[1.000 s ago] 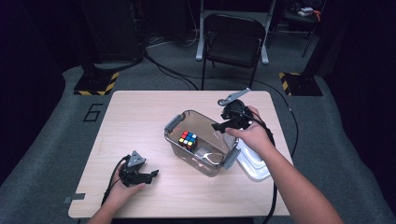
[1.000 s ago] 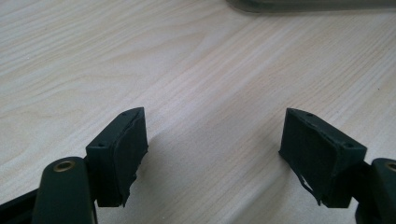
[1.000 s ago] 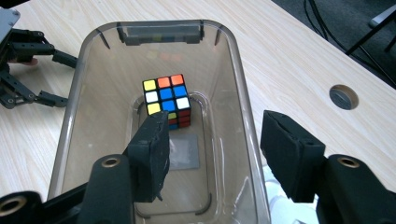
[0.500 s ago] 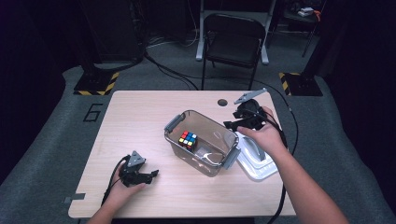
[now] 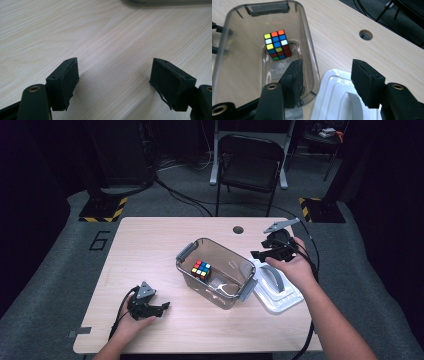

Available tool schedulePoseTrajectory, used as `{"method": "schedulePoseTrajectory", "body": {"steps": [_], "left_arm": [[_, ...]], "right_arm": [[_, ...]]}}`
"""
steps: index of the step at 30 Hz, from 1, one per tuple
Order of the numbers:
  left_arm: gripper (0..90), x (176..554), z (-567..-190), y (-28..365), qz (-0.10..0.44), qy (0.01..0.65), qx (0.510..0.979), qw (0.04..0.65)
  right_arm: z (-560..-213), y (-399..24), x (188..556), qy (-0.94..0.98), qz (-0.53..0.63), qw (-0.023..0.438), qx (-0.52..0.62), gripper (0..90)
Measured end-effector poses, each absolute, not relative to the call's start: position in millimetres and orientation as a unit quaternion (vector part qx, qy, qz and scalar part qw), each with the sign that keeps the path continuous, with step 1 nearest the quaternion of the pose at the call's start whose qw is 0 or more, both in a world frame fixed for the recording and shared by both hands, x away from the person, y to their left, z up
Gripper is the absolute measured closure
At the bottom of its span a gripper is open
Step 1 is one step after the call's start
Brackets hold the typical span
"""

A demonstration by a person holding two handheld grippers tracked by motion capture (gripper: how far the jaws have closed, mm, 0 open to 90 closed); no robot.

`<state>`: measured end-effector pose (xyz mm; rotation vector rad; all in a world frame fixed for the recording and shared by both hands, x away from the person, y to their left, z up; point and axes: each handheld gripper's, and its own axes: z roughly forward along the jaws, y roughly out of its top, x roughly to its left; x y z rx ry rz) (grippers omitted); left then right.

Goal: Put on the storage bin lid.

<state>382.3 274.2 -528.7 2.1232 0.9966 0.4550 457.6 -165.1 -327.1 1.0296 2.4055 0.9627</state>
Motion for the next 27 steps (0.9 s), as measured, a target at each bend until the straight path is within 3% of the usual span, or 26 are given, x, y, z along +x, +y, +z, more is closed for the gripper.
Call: {"method": "schedulePoseTrajectory", "body": {"steps": [27], "left_arm": [[22.9, 382, -529, 274, 0.177, 0.388, 0.826, 0.368]], "right_arm": [[-387, -209, 472, 0.826, 0.305, 0.181, 0.438, 38.0]]}}
